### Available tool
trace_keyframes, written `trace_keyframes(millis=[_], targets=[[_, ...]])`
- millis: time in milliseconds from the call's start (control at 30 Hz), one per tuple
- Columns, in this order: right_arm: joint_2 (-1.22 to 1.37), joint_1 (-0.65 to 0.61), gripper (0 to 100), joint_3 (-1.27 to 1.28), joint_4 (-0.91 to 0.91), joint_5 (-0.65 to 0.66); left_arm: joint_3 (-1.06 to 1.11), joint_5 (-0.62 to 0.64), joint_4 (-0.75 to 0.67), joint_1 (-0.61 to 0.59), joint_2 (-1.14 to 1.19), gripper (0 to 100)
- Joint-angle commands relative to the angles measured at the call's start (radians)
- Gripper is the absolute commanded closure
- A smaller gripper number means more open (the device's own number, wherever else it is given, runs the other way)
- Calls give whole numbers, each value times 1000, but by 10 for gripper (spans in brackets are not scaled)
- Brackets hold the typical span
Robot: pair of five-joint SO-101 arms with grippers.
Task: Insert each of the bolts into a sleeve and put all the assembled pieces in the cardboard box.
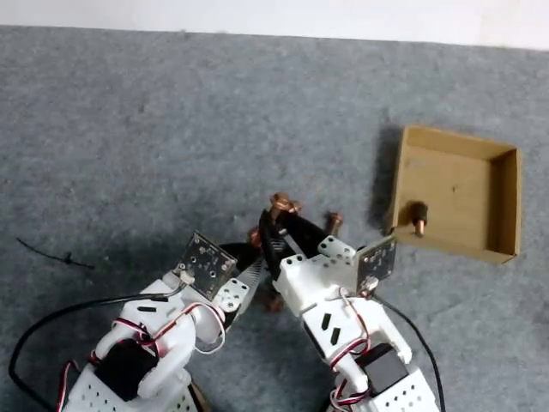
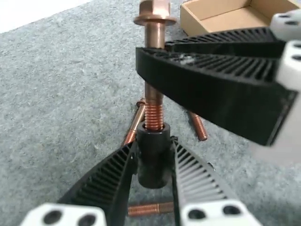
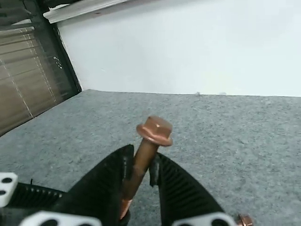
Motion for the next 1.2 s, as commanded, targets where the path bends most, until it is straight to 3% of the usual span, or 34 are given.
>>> trace_keyframes(millis=[0,600,733,1033,1167], targets=[[5,-1,993,101,-18,17,-105,8,0,18,-21,995],[5,-48,991,101,5,35,-62,5,-6,58,-21,995],[7,-108,992,101,35,104,-70,-81,-6,58,-21,995],[-1,-108,988,101,33,109,-67,-95,-6,56,-21,995],[-2,-97,922,101,33,109,-67,-94,-6,48,-21,995]])
